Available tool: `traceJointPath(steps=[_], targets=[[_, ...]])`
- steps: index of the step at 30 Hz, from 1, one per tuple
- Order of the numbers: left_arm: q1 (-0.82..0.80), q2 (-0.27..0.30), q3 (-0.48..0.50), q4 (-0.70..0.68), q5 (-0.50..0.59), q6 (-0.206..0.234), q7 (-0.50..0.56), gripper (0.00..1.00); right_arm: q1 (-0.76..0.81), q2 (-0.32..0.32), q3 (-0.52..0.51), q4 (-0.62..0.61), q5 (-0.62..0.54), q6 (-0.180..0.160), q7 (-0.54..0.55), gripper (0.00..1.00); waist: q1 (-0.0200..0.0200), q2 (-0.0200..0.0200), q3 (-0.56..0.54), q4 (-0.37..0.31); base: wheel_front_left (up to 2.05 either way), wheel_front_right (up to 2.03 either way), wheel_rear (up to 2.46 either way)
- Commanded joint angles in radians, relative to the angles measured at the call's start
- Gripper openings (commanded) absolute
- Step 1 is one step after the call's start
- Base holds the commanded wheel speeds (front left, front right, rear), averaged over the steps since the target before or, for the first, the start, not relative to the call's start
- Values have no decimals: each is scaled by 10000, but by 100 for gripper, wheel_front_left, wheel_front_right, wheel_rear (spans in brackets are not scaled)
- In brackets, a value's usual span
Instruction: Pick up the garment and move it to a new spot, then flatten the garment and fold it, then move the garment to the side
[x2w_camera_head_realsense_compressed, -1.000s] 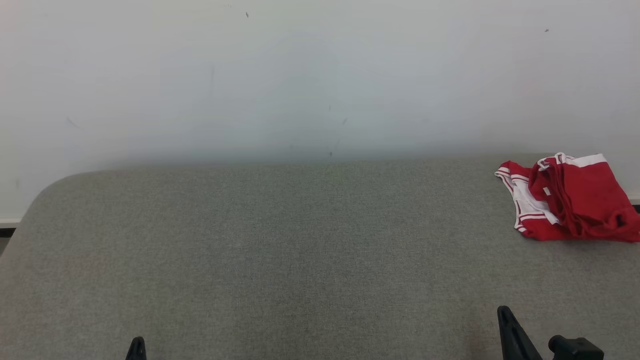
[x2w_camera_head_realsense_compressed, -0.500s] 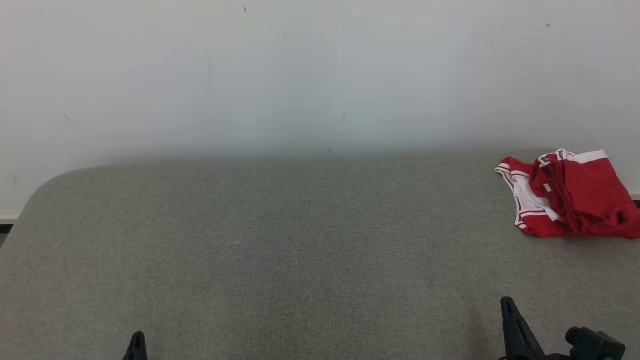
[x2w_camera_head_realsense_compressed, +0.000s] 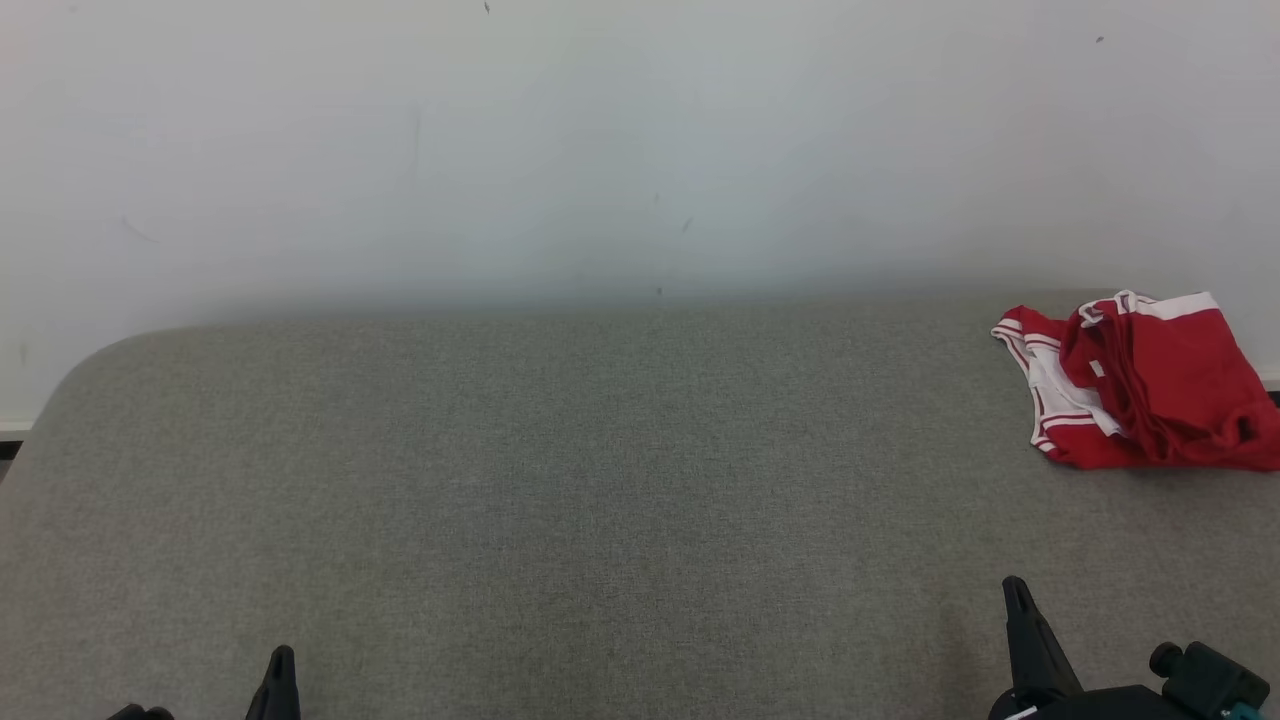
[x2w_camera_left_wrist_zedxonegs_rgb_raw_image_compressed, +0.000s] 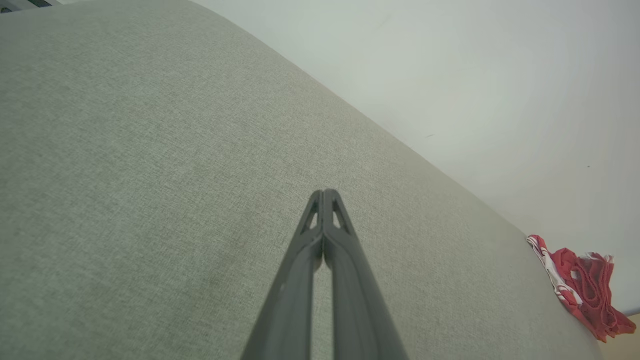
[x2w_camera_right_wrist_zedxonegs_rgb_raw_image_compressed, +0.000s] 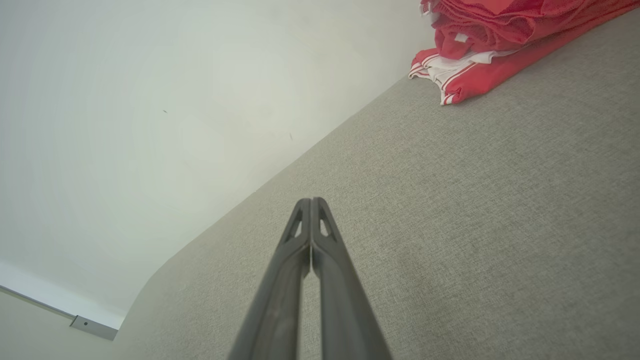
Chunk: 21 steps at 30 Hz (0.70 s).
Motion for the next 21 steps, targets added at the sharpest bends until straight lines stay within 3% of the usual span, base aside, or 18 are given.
traceJointPath(steps=[1, 21], targets=[[-318, -29, 186, -58, -404, -140, 61, 0, -284, -4, -27, -81, 471, -7, 84, 0, 0, 0, 18, -3, 0, 0, 0], [-704, -582, 855, 243, -2402, -894, 548, 0, -676, 3, -73, 130, 3042, -11, 491, 0, 0, 0, 189, -25, 0, 0, 0]])
